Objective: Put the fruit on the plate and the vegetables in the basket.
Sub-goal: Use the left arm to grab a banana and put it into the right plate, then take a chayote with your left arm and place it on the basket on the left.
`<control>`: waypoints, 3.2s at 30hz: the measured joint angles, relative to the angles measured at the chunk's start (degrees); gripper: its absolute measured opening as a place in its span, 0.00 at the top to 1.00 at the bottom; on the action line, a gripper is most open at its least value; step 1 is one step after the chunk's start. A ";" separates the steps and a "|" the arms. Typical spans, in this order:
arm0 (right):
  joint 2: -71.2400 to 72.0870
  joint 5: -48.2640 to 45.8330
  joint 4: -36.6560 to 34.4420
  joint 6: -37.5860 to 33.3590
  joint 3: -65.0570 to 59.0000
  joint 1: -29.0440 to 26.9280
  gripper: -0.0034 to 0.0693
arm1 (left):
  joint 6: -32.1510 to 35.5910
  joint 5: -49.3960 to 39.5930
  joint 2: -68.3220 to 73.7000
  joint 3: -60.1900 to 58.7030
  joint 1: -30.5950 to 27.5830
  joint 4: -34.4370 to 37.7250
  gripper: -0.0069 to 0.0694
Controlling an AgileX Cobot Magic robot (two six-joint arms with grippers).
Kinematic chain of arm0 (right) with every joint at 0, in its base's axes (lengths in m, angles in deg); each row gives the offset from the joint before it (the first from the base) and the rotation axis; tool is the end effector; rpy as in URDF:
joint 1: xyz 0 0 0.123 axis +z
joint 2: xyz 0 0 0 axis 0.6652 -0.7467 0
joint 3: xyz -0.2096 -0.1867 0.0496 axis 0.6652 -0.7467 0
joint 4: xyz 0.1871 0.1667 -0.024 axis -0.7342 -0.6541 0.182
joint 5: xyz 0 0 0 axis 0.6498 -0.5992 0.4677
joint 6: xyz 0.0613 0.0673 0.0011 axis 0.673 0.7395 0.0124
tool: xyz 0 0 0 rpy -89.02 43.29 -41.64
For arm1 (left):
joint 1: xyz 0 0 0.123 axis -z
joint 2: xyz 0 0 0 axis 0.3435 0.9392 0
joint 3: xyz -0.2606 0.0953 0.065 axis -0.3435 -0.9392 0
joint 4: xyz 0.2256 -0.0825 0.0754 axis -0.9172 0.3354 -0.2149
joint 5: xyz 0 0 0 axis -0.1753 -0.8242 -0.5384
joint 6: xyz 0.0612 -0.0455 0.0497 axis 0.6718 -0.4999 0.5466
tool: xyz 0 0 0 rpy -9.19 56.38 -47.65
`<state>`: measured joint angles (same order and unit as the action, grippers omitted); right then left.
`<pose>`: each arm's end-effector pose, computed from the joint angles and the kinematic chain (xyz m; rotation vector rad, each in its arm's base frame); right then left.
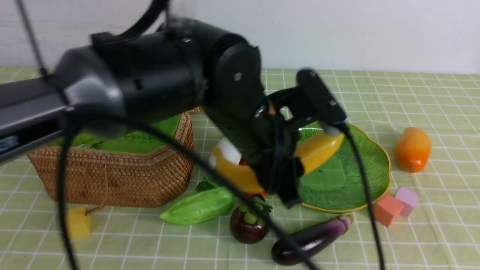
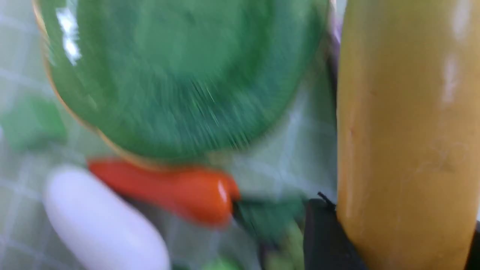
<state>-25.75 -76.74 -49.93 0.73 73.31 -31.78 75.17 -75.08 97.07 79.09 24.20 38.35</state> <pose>0.0275 0.0353 0.4216 -0.5268 1.9334 0.3558 0.2841 -0.2854 0.3136 1.4810 2.0621 -0.2095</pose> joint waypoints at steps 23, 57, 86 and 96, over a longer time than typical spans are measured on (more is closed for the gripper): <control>0.00 0.34 0.00 0.11 0.00 0.00 0.85 | -0.41 7.23 35.68 36.18 -0.06 2.40 0.34; 0.00 -0.52 0.01 0.18 0.00 0.00 0.85 | -13.77 -10.50 -1.38 -7.80 -5.92 -8.66 0.65; 0.00 -1.16 -1.49 0.06 0.00 0.00 0.85 | -13.18 0.10 12.53 -7.38 -9.09 -18.29 0.29; 0.00 -1.21 -1.49 -1.08 0.00 0.00 0.85 | -19.71 -1.36 12.64 -7.63 -9.09 -17.76 0.11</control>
<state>-25.75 -77.95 -51.42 -0.35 73.31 -31.78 55.47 -76.44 109.71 71.46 15.10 20.59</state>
